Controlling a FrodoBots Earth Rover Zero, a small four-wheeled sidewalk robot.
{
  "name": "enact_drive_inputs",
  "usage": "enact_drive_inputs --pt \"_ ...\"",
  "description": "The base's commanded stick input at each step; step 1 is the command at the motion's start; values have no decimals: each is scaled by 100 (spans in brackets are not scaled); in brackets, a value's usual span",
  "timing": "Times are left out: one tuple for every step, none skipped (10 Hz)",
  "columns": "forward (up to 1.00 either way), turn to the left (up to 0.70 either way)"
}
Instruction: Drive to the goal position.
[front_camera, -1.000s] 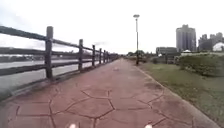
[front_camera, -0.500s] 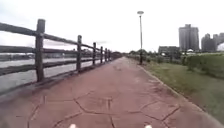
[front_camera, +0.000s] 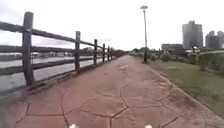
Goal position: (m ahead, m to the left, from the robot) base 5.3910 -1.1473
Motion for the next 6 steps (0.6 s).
enact_drive_inputs --pt "92 0" --pt "92 0" --pt "92 0" --pt "92 0" --pt "92 0" --pt "92 0"
